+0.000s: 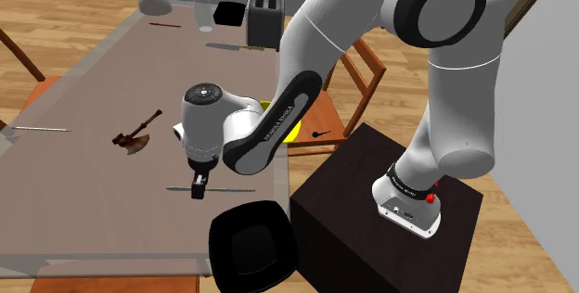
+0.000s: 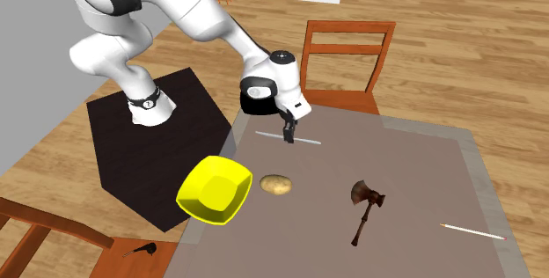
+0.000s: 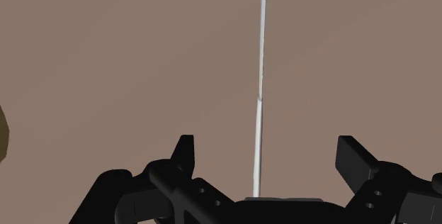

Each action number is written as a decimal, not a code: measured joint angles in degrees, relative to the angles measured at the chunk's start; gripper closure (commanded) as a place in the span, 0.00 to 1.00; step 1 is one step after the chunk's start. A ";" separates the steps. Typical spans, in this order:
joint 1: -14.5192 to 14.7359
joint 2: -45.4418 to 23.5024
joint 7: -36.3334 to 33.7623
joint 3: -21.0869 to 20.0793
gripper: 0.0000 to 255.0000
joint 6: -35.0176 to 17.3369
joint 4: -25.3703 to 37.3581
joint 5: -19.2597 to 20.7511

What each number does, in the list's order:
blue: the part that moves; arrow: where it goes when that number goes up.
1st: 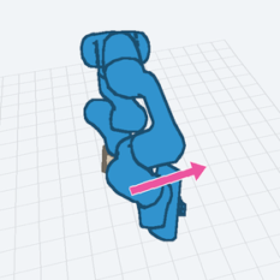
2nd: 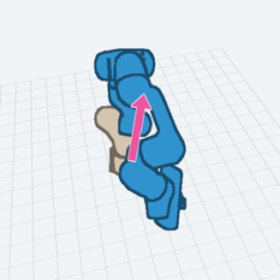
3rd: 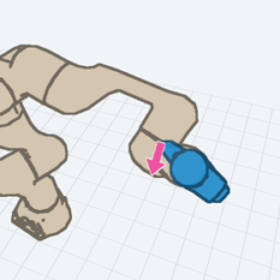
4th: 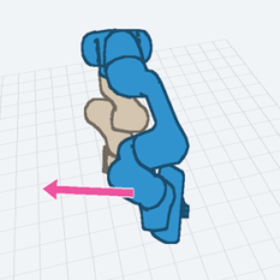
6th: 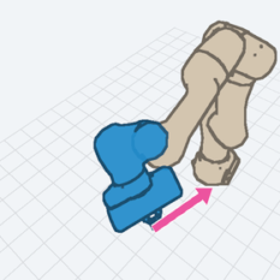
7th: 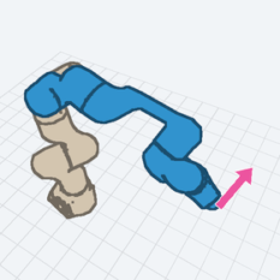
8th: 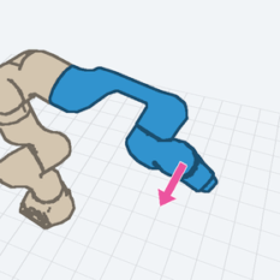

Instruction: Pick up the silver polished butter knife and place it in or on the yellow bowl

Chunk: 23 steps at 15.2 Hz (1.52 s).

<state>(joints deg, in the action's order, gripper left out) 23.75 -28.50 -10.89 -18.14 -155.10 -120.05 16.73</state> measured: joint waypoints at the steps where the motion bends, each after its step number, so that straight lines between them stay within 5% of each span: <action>1: 0.30 -0.69 -0.26 0.33 0.00 -0.44 0.24 0.35; 10: 1.37 -3.31 -1.10 1.54 0.00 -1.94 1.39 1.50; 11: 1.37 -3.31 -1.10 1.54 1.00 -1.94 1.39 1.50; 23: 0.97 -2.56 -0.74 1.13 1.00 -1.34 1.23 1.12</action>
<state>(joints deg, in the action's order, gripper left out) 24.72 -31.06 -11.63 -17.01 -156.44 -118.82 17.85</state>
